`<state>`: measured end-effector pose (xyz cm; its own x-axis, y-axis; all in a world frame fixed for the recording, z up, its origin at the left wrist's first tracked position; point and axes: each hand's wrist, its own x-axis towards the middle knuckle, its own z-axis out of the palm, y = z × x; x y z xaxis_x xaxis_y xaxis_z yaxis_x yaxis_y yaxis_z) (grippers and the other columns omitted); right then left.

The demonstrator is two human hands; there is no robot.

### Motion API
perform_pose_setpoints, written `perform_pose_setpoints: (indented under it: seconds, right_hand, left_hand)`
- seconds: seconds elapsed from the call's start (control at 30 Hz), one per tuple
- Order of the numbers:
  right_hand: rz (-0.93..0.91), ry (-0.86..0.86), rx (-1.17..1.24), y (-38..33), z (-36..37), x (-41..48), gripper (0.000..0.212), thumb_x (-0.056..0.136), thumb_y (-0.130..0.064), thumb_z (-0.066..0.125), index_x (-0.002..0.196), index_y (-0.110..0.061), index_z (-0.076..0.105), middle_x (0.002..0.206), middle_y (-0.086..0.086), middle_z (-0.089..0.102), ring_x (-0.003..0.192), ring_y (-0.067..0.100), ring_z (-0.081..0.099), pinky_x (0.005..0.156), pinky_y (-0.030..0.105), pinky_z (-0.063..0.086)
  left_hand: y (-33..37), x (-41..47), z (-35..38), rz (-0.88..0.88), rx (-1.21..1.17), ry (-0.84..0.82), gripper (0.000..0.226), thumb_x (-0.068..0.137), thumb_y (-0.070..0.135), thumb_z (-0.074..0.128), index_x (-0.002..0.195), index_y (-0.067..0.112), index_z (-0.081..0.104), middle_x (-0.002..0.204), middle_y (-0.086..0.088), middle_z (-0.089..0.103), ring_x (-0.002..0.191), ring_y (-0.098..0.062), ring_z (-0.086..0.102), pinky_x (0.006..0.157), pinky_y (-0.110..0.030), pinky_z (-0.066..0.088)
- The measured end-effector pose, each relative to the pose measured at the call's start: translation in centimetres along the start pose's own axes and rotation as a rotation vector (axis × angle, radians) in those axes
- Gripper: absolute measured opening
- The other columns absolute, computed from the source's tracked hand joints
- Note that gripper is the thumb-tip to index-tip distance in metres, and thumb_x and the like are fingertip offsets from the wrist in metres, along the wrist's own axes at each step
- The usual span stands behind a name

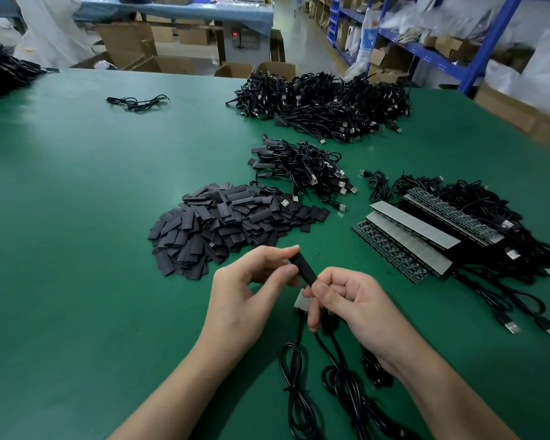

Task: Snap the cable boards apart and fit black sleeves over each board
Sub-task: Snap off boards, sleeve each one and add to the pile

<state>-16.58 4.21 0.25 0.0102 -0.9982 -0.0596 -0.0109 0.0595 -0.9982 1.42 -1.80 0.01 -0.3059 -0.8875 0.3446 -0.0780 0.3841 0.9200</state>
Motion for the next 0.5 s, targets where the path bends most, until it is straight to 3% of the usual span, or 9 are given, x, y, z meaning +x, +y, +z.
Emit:
perform_pose_setpoints:
  seconds: [0.2, 0.37, 0.5]
  right_hand:
    - [0.005, -0.012, 0.007, 0.18, -0.26, 0.0, 0.023, 0.098, -0.027, 0.06, 0.092, -0.007, 0.068, 0.065, 0.007, 0.068, 0.061, 0.017, 0.064, 0.08, 0.016, 0.05]
    - [-0.01, -0.008, 0.003, 0.25, -0.23, 0.03, 0.02, 0.1, -0.025, 0.06, 0.084, -0.021, 0.072, 0.063, 0.007, 0.068, 0.06, 0.016, 0.063, 0.083, 0.017, 0.049]
    - [-0.006, -0.01, 0.011, 0.34, -0.24, 0.04, 0.019, 0.098, -0.028, 0.061, 0.084, -0.021, 0.072, 0.063, 0.006, 0.067, 0.06, 0.015, 0.063, 0.086, 0.017, 0.049]
  left_hand:
    - [-0.02, 0.01, 0.04, -0.041, 0.001, 0.055, 0.028, 0.089, 0.017, 0.077, 0.109, 0.037, 0.077, 0.085, 0.013, 0.078, 0.081, -0.007, 0.074, 0.074, -0.018, 0.056]
    - [0.01, -0.12, 0.05, -0.049, 0.037, 0.036, 0.026, 0.089, 0.016, 0.077, 0.109, 0.032, 0.078, 0.083, 0.012, 0.077, 0.079, -0.01, 0.074, 0.075, -0.031, 0.058]
    - [0.13, -0.13, -0.01, 0.003, 0.083, 0.016, 0.024, 0.09, 0.019, 0.075, 0.112, 0.027, 0.077, 0.085, 0.014, 0.076, 0.078, -0.009, 0.074, 0.074, -0.025, 0.058]
